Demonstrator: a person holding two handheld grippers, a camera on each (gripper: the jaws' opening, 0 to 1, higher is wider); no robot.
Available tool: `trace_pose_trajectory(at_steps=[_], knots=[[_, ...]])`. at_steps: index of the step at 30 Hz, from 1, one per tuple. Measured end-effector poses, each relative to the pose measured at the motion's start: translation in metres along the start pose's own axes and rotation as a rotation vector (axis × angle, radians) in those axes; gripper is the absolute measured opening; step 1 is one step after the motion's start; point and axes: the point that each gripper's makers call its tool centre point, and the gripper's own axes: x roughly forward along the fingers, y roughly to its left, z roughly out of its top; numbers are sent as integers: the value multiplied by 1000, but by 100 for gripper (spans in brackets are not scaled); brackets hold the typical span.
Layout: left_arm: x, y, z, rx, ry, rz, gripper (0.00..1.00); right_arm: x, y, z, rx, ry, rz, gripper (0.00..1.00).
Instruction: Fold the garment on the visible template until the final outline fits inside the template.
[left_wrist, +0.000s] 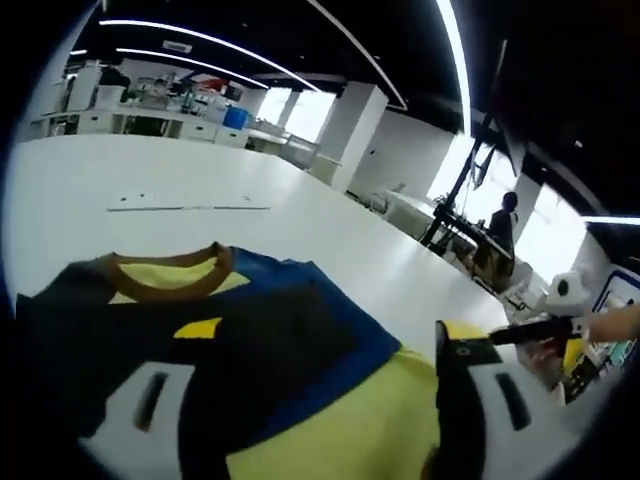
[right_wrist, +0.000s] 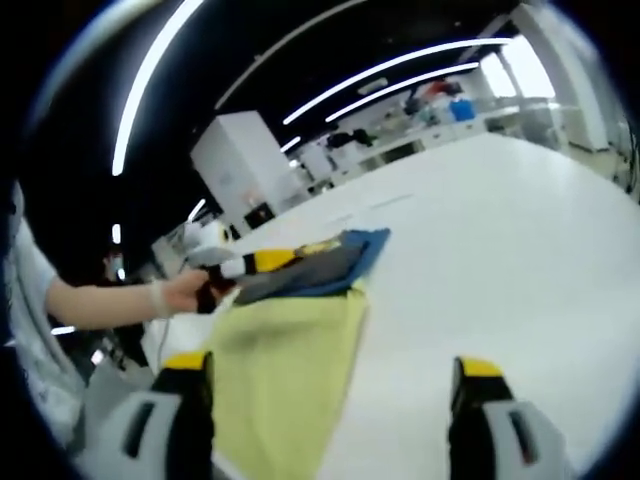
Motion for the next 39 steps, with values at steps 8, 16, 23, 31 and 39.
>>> trace_pose_trajectory(at_steps=[8, 16, 23, 31, 39], knots=[[-31, 11, 4, 40, -3, 10, 88, 10, 12, 13, -48, 4, 16, 100], [-74, 27, 3, 31, -31, 52, 86, 19, 24, 29, -113, 3, 25, 100], [-123, 30, -3, 51, -33, 74, 85, 24, 27, 40, -158, 2, 22, 100], [-173, 33, -19, 58, -20, 97, 82, 24, 37, 41, -203, 17, 20, 100], [-213, 23, -39, 55, -1, 88, 81, 20, 43, 37, -219, 35, 24, 96]])
